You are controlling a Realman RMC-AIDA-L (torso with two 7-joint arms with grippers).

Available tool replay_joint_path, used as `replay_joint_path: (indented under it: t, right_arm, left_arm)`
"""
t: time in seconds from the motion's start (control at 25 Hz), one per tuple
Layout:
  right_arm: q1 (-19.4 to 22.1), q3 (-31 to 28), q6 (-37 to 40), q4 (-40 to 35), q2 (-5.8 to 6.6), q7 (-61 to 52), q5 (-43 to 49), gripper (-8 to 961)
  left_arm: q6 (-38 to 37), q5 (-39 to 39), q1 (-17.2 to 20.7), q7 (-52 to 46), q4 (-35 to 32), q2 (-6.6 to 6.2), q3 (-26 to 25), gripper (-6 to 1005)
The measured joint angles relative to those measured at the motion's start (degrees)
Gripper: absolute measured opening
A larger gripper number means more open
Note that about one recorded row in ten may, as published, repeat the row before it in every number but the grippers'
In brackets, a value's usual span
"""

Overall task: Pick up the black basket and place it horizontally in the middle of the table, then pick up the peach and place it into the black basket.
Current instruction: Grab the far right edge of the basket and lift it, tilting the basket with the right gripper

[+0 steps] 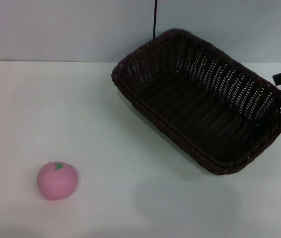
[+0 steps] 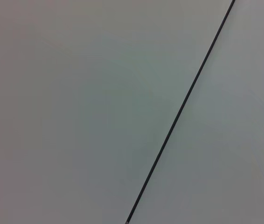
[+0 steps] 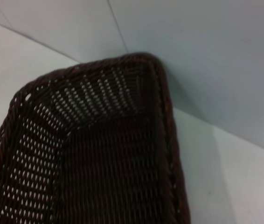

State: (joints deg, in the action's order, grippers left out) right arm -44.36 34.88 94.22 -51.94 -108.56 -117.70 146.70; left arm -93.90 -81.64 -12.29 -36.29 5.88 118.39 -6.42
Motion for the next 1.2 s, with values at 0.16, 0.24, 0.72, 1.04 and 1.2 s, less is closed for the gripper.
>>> replay_joint_path:
  t: [0.16, 0.24, 0.72, 1.04, 1.2]
  right_arm:
    - [0.36, 1.80, -1.16, 1.23, -0.80, 0.61, 0.00, 497]
    - [0.38, 2.05, -1.46, 1.81, -0.82, 0.69, 0.00, 492]
    - [0.20, 4.16, -4.59, 6.62, -1.79, 4.17, 0.23, 439]
    - [0.73, 4.40, -5.08, 5.68, -2.53, 6.05, 0.14, 239]
    - [1.88, 4.51, -2.93, 0.88, -3.33, 7.49, -0.80, 203]
  left_arm:
    - [-0.05, -0.01, -0.10, -0.01, 0.05, 0.04, 0.00, 785]
    - [-0.06, -0.01, -0.15, -0.29, 0.10, 0.05, 0.00, 785]
    - [0.18, 0.00, -0.42, -0.56, 0.12, 0.18, 0.00, 785]
    - [0.89, 0.00, -0.86, -0.55, 0.19, 0.17, 0.00, 784]
    - [1.21, -0.01, -1.00, -0.54, 0.19, 0.17, 0.00, 784]
